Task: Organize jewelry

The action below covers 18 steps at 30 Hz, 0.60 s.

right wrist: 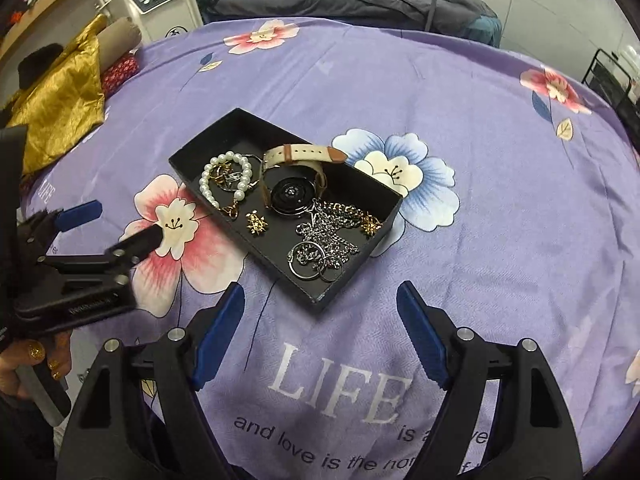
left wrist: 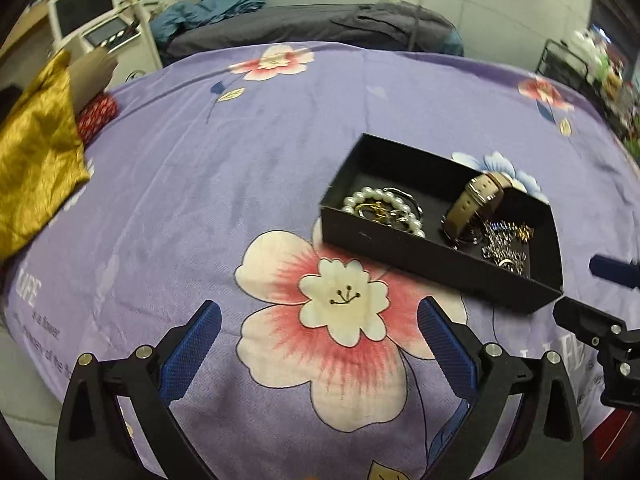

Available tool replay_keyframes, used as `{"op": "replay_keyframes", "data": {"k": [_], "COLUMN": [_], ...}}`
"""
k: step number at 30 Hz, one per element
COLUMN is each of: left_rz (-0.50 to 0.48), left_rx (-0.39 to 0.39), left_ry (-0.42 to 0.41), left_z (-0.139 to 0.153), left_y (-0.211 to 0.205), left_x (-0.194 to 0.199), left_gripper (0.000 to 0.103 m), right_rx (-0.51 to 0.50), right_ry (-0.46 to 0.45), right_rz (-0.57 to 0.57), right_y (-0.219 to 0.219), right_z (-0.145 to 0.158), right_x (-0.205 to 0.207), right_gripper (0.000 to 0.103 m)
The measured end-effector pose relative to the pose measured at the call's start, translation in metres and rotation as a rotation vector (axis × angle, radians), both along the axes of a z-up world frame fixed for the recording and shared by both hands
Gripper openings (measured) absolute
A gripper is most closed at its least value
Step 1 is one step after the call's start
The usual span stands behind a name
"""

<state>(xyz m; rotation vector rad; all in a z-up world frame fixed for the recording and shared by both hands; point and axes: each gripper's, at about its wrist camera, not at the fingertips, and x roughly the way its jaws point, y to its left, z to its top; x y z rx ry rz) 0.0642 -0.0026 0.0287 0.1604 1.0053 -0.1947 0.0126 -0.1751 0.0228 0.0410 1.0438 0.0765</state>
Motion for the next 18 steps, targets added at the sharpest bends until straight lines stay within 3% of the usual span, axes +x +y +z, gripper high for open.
{"op": "replay_keyframes", "data": {"k": [5, 11, 18], "left_rz": [-0.036, -0.052, -0.050], "left_rx": [0.005, 0.082, 0.088], "left_ry": [0.004, -0.023, -0.021], "left_z": [0.004, 0.005, 0.005], "left_y": [-0.014, -0.024, -0.025], "left_x": [0.001, 0.000, 0.000], "left_gripper": [0.096, 0.096, 0.096], "right_rx": [-0.051, -0.116, -0.132], "right_ry": [0.016, 0.033, 0.045], "right_rz": [0.032, 0.051, 0.070], "right_y": [0.006, 0.008, 0.013], "right_z": [0.000, 0.000, -0.003], "right_x": [-0.002, -0.001, -0.002], "right_gripper": [0.083, 0.083, 0.083]}}
